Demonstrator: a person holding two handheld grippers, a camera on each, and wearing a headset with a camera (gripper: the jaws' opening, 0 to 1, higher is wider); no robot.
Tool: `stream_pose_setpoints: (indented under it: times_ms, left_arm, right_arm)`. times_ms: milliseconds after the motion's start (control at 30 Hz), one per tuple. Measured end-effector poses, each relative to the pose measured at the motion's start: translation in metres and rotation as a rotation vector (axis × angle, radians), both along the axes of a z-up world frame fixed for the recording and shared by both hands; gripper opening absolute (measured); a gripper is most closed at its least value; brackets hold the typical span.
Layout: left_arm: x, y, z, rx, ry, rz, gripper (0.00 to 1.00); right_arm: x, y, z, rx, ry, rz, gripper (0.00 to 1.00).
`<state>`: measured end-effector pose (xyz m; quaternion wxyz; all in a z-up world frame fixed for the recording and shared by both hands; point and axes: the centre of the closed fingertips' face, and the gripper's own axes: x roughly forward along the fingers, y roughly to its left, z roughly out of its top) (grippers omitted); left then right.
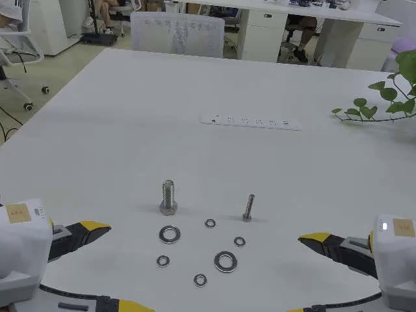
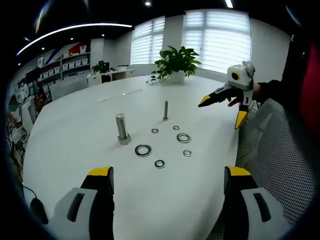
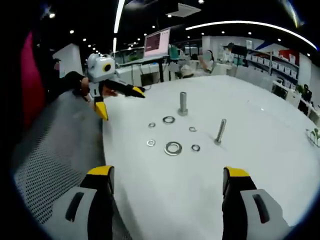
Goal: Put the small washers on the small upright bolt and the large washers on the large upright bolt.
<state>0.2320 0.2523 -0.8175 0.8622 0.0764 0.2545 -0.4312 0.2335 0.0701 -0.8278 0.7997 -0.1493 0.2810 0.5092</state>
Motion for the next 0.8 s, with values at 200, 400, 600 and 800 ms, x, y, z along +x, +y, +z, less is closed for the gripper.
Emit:
stream_pose_setpoints:
  times_ms: [200,400,600,800]
  left_arm:
    - [-0.0001,0.0002,-0.0002,0.001,0.0,-0.003,0.89]
    - [-0.0001,0.0,-0.0003,0.002,0.0,-0.006,0.88]
    - [-0.0004,0.0002,0.0,0.002,0.0,-0.005,0.88]
    - [-0.0007,0.0008,-0.0004,0.002,0.002,-0.004,0.88]
  right_arm:
    - [-0.0009,0.0001,-0.0006,-0.002,0.001,-0.003,0.88]
    - [-0.0021,-0.0009,-0.0026,-0.008,0.005,-0.005,0.87]
    - [-0.0039,-0.0006,-0.0046,-0.014,0.01,-0.003,0.87]
    - [-0.0046,-0.0001,-0.0055,-0.019,0.011,0.002,0.87]
